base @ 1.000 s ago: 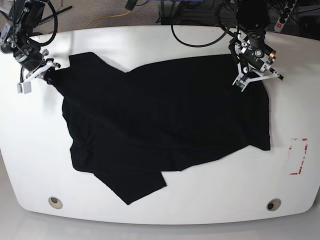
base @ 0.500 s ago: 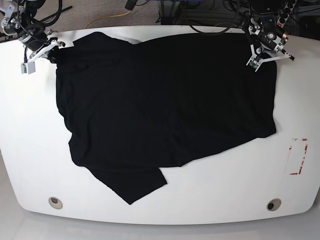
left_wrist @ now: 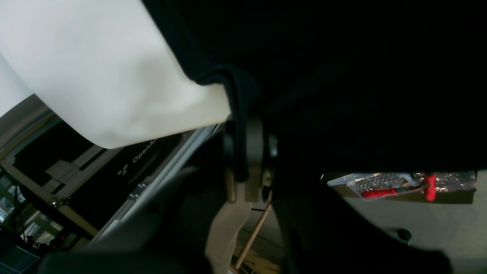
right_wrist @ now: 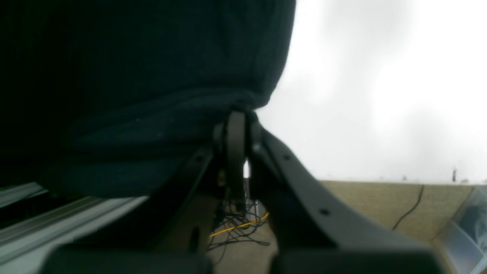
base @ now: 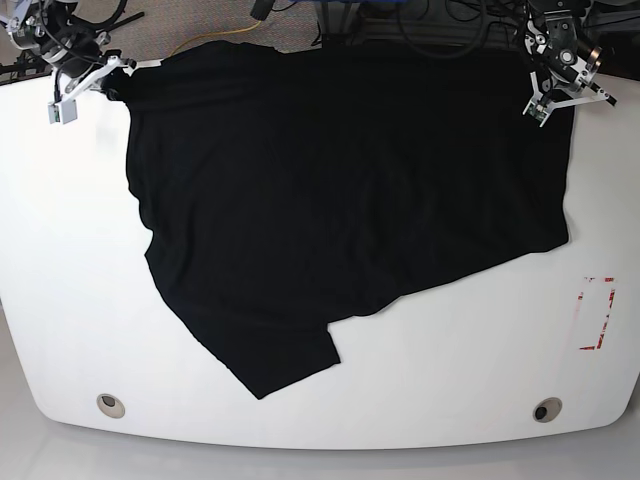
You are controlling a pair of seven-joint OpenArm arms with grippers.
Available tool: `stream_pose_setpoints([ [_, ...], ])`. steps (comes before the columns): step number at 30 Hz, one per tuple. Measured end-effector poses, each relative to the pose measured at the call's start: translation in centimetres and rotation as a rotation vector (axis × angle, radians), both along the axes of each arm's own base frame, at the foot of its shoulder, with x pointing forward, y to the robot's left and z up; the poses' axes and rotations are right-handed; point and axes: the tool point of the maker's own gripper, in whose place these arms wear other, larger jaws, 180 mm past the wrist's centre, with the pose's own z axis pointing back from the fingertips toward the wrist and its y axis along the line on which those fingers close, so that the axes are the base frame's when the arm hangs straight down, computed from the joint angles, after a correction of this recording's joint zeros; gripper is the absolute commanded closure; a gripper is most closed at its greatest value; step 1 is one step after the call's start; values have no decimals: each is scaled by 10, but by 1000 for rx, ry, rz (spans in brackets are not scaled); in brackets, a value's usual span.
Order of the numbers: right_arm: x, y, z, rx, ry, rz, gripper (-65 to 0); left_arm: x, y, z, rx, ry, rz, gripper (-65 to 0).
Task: Fold the T-shirt properly
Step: 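Pull the shirt edge taut between both grippers and release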
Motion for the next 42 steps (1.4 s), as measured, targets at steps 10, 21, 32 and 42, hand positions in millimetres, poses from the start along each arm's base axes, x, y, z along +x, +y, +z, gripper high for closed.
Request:
stream_pose_setpoints([
  [10,42,20,22,48,-147,3,0,70,-8,23,-45,-212,69,-8],
  [21,94,32,40,33,-259,38,0,136,-5,64,-41,-396,78,-8],
  [32,140,24,27,78,-271,-4,0,167,-4,61,-84,-410,97,-8],
  [42,158,14,12,-23,-241,62,0,173,-9,30,-156,-373,83,-15],
])
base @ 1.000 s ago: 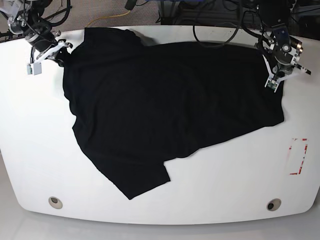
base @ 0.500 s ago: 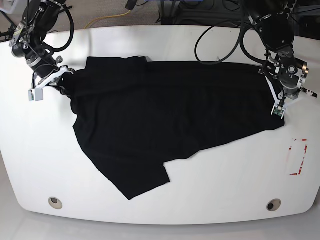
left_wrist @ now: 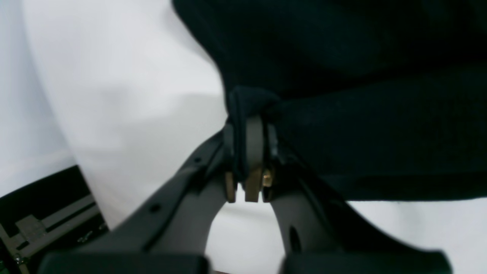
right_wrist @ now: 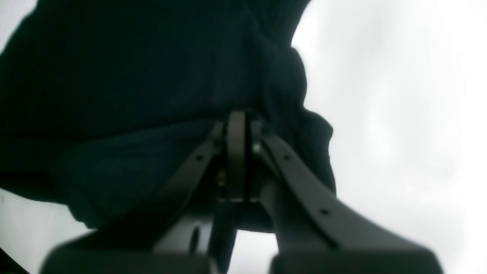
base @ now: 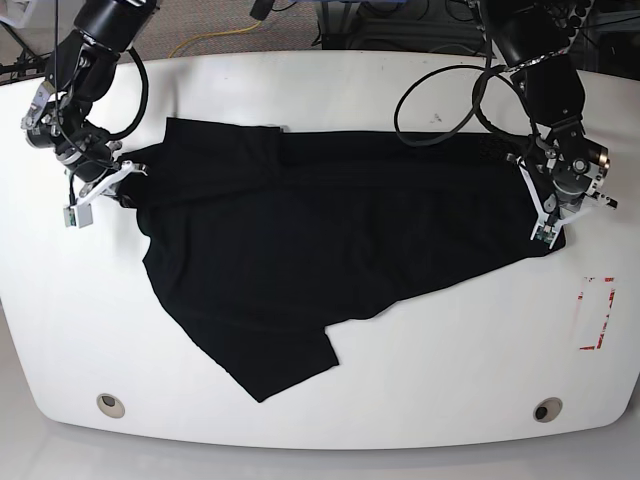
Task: Fold the T-shirt properly
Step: 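Pull the shirt edge taut between both grippers and release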
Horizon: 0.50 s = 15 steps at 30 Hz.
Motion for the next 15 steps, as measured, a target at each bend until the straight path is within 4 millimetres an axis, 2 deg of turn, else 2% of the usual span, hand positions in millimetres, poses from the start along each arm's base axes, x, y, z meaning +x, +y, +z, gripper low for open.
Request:
stream_pose_setpoints([
  [2,3,-1,-2,-18,4,12,0,-1,3,-3,-1,11,0,-33],
  [3,5,-2,-3,-26,8,12,0,-1,5,-4,1,18,1,-62],
  [6,11,-6,-5,-53,22,6,-60,-1,6,-8,-3,30,4,-156],
  [10,15,-16,-3,-100,29,-9,-216,11,6,-5,-12,15,6,-287],
  [12,15,-18,0,-105,23,-11,-322,13,8,-5,-15,14,5,-350],
  [15,10,-22,10,-147,9,-12,-431,16,17,0,2,14,13,-372],
])
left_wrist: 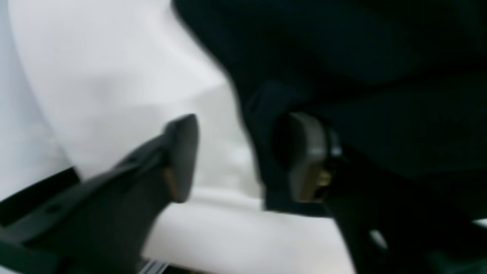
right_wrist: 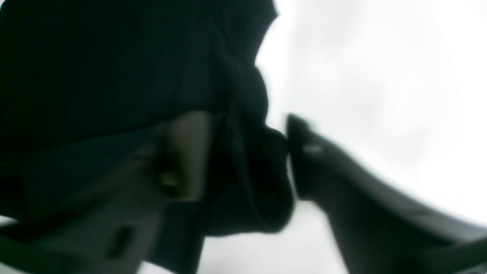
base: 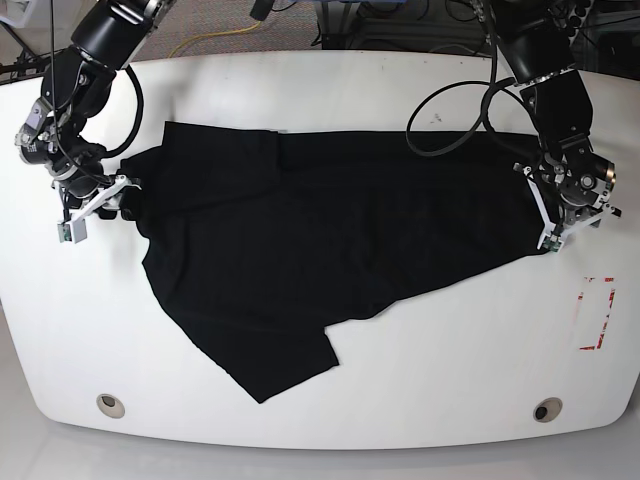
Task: Fold the T-shirt properly
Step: 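Pull the shirt edge taut between both grippers and release, then move the right gripper down toward the shirt's side edge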
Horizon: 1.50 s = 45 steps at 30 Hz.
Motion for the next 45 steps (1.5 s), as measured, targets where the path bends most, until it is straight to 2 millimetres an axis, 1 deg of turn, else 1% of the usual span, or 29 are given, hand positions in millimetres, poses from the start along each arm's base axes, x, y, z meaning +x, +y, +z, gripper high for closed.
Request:
stream_pose_setpoints([
  [2,-5,-3,14,-35,-32,-1,-474,5,1,8,-23,-37,7,-372],
  [4,-16,-6,20,-73,-22,-7,-472,10,2,22,-63,-110,22,-374],
  [5,-21,-6,22,-84,-13,-10,-472,10,4,28,-88,-147,39,-374],
  [7,-32,-8,19,-93,6,-23,-474,7,14,39,-120,-206,87,-374],
  [9,-41,-11,14,-95,30,-37,-474,1,26,42,-141,-234,130,-374],
  [11,-49,-12,7,-96,55,-39,-474,-12,36,38,-149,-226,167,-375],
  [13,-53,-14,-4,-92,84,-47,-474,-22,36,30,-162,-212,168,-375],
  [16,-55,-20,-19,-75,105,-68,-474,-42,36,14,-158,-150,168,-375],
  [19,-55,-21,-32,-40,134,-80,-474,-54,38,8,-155,-130,175,-375],
  [20,-54,-19,-35,-27,136,-80,-474,-54,37,8,-166,-147,165,-375],
  [23,-53,-18,-42,0,148,-85,-474,-46,26,12,-237,-251,122,-375],
  [27,-54,-12,-50,16,160,-63,-471,-51,30,10,-228,-254,131,-374],
  [28,-54,-12,-52,24,166,-64,-460,-48,30,10,-237,-273,125,-374],
  [31,-54,-10,-59,43,180,-63,-374,-43,27,0,-281,-290,126,-374],
  [33,-52,-10,-61,59,171,-71,-271,-45,25,-10,-310,-282,131,-374],
  [36,-49,-8,-65,77,168,-71,-171,-49,25,-21,-330,-263,143,-374],
  [38,-46,-4,-66,74,171,-47,-89,-52,24,-29,-339,-243,147,-372],
  [40,-45,1,-67,75,174,-30,-21,-55,20,-34,-353,-232,147,-367],
  [41,-44,3,-66,78,173,-27,0,-57,19,-36,-355,-227,147,-338],
  [43,-48,5,-67,69,182,-22,0,-64,20,-40,-353,-210,150,-208],
  [45,-54,4,-66,49,194,-16,0,-69,21,-42,-352,-199,154,-93],
])
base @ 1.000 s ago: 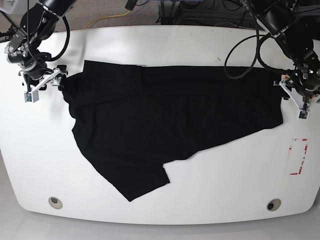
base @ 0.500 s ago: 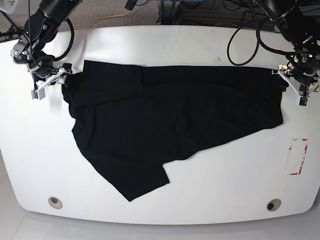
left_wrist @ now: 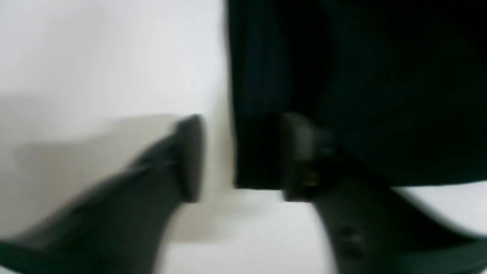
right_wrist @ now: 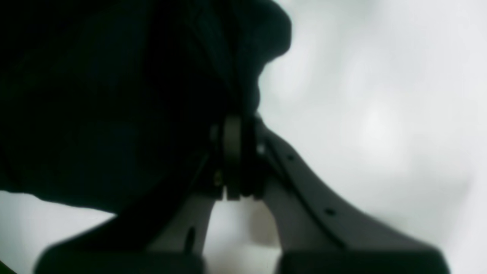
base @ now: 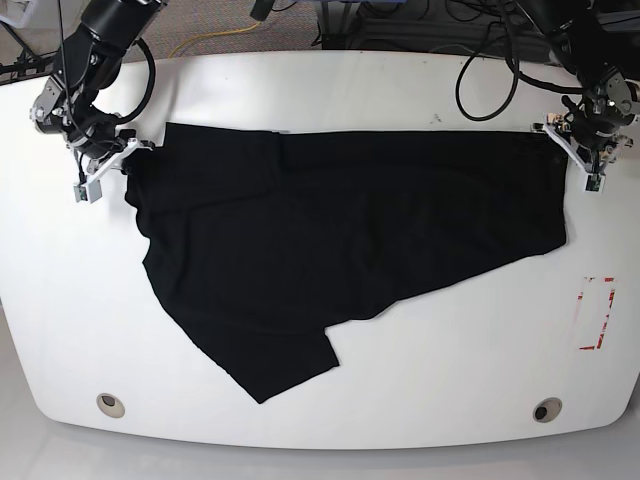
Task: Fold the T-shirt properly
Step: 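Move the right gripper down toward the shirt's side edge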
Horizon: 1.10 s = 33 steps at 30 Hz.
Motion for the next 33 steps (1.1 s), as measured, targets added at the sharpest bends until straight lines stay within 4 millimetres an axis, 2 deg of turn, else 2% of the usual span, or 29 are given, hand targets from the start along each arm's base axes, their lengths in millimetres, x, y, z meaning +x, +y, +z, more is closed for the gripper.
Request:
stream_pose_setpoints([
  [1,-1,0,3,-8,-6,5,0,-1,0,-1,-2,3,-1,-54],
  [6,-18,-1,11,-58,-4,31,0,-13,1,-4,1,32,-5,-50],
  [10,-36,0,14,-87,12,52,0,-35,14,-3,51,92,-18,-50],
  [13,-56,2,7,-96,57,65,0,-54,17,-2,87,136,-30,-54],
  [16,-72,0,7,-119,82,75,0,-64,17,4,117,147,-48,-135],
  [18,-76,1,10,-132,81,82,0,-66,18,9,139,145,-56,-222],
  [21,-78,10,10,-125,76,78,-141,-65,19,13,153,140,-57,-286],
  [25,-76,12,20,-145,54,88,-428,-60,16,21,170,120,-69,-310],
  [26,-73,10,26,-167,39,95,-468,-58,16,25,181,111,-72,-310],
  [28,-68,11,37,-193,10,109,-509,-58,17,31,199,127,-69,-308],
  [33,-46,11,64,-214,-90,108,-509,-37,16,59,208,33,-62,-307],
])
